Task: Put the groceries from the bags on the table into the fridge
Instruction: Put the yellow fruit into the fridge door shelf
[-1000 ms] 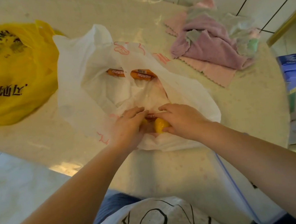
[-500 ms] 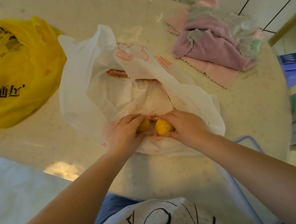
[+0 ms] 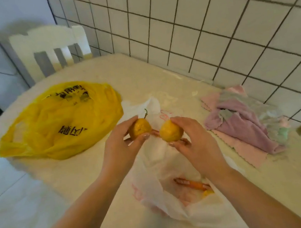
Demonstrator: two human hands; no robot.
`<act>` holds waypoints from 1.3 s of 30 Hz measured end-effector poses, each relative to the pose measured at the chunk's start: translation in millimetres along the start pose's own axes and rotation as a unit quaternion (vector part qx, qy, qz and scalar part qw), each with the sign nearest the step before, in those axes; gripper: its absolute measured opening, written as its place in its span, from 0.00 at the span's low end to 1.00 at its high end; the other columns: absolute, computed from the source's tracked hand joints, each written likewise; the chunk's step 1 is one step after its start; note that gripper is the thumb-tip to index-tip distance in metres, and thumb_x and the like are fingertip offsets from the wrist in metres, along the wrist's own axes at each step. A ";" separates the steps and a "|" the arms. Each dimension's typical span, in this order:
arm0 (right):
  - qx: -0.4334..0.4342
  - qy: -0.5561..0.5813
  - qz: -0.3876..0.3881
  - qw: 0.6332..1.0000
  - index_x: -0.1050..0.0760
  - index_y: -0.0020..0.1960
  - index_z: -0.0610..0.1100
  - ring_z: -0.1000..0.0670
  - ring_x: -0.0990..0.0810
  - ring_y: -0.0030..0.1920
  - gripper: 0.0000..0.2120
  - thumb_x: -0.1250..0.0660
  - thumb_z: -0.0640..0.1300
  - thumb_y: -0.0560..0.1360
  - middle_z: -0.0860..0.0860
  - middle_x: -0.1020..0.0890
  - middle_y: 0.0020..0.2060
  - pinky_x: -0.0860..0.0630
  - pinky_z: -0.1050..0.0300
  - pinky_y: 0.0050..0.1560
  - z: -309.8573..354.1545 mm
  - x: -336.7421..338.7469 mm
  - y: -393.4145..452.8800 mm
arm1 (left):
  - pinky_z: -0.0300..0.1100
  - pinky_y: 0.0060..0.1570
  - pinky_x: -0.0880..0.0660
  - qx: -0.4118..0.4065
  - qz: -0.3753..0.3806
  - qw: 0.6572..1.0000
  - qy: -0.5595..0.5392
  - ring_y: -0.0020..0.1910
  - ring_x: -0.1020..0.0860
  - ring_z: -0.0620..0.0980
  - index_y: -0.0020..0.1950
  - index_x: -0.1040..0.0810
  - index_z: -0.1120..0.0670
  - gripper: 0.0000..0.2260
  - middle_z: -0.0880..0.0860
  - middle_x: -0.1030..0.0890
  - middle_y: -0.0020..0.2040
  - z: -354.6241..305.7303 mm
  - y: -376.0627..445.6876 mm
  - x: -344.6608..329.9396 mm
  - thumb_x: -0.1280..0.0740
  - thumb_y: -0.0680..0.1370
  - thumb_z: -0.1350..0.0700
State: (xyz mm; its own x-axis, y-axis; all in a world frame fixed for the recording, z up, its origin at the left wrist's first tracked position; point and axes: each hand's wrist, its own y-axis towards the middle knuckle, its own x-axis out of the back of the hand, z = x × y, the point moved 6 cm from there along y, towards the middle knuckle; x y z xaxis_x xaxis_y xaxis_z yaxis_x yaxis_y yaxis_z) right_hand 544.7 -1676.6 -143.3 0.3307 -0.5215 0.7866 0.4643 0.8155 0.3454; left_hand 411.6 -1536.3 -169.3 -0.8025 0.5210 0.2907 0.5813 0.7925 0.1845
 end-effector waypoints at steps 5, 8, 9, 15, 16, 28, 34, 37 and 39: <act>0.114 0.010 -0.016 0.993 0.31 0.67 0.49 0.61 0.32 0.61 0.27 0.28 0.48 0.70 0.53 0.26 0.62 0.41 0.79 0.59 96.0 -11.1 59.5 | 0.27 0.48 0.27 -0.016 -0.100 0.994 -0.038 0.53 0.23 0.39 0.63 0.25 0.49 0.24 0.48 0.21 0.56 -14.3 13.4 106.2 0.26 0.68 0.54; 0.165 0.030 0.000 0.986 0.31 0.67 0.50 0.64 0.33 0.61 0.26 0.30 0.51 0.72 0.54 0.27 0.63 0.39 0.79 0.58 160.1 -37.7 88.6 | 0.37 0.51 0.24 -0.031 -0.150 0.987 -0.042 0.54 0.22 0.42 0.61 0.25 0.44 0.23 0.45 0.21 0.54 -12.9 9.6 183.7 0.28 0.66 0.47; 0.178 0.040 0.002 0.983 0.31 0.67 0.50 0.63 0.33 0.61 0.26 0.31 0.51 0.71 0.54 0.27 0.63 0.38 0.78 0.58 182.3 -48.7 96.8 | 0.38 0.51 0.23 -0.036 -0.166 0.985 -0.041 0.53 0.22 0.42 0.60 0.25 0.43 0.23 0.43 0.21 0.54 -10.9 7.1 211.6 0.29 0.65 0.46; 0.237 0.084 0.009 0.968 0.32 0.67 0.52 0.63 0.33 0.61 0.26 0.29 0.50 0.71 0.58 0.28 0.61 0.39 0.78 0.58 326.3 -126.3 135.6 | 0.28 0.45 0.28 -0.031 -0.253 0.967 -0.011 0.52 0.24 0.40 0.61 0.28 0.40 0.22 0.42 0.23 0.54 6.3 -10.6 381.7 0.29 0.69 0.49; 0.244 0.094 0.006 0.965 0.32 0.67 0.52 0.64 0.33 0.60 0.26 0.29 0.49 0.71 0.60 0.29 0.60 0.40 0.79 0.57 350.0 -138.3 141.8 | 0.29 0.45 0.28 -0.032 -0.268 0.963 -0.010 0.53 0.24 0.42 0.61 0.28 0.41 0.22 0.44 0.23 0.55 10.2 -12.5 409.2 0.28 0.69 0.51; 0.334 0.201 0.008 0.921 0.32 0.64 0.53 0.62 0.31 0.56 0.25 0.32 0.53 0.68 0.55 0.27 0.58 0.37 0.78 0.56 579.0 -278.2 222.6 | 0.28 0.43 0.29 -0.042 -0.376 0.926 -0.009 0.51 0.25 0.39 0.58 0.29 0.38 0.19 0.36 0.26 0.52 51.5 -4.8 671.2 0.29 0.71 0.52; 0.334 0.249 0.023 0.909 0.35 0.63 0.58 0.56 0.28 0.58 0.27 0.27 0.46 0.69 0.58 0.29 0.58 0.34 0.69 0.56 656.8 -363.2 292.9 | 0.28 0.42 0.28 -0.026 -0.425 0.905 -0.003 0.58 0.25 0.47 0.61 0.28 0.42 0.20 0.48 0.25 0.61 92.3 31.2 774.6 0.30 0.71 0.52; 0.340 0.278 0.025 0.898 0.33 0.65 0.54 0.54 0.28 0.58 0.27 0.28 0.48 0.69 0.54 0.26 0.60 0.30 0.62 0.58 700.4 -411.6 339.9 | 0.30 0.46 0.27 -0.018 -0.457 0.889 0.003 0.58 0.24 0.49 0.64 0.27 0.47 0.21 0.49 0.24 0.61 118.0 56.2 832.3 0.29 0.72 0.54; 0.334 0.301 0.036 0.892 0.33 0.66 0.53 0.54 0.28 0.59 0.28 0.30 0.51 0.68 0.51 0.26 0.62 0.29 0.58 0.58 730.7 -443.2 374.2 | 0.32 0.47 0.27 -0.015 -0.473 0.881 0.009 0.57 0.23 0.48 0.64 0.26 0.47 0.21 0.48 0.23 0.60 129.6 79.1 871.2 0.29 0.72 0.54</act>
State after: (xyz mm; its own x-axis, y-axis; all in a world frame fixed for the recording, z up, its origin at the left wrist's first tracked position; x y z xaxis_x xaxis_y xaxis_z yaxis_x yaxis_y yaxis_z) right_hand -28.5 -957.0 11.3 0.8153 -0.3376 0.4705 -0.1026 0.7155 0.6911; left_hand -258.9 -978.6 -23.1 -0.9273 -0.3741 0.0092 -0.3434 0.8603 0.3767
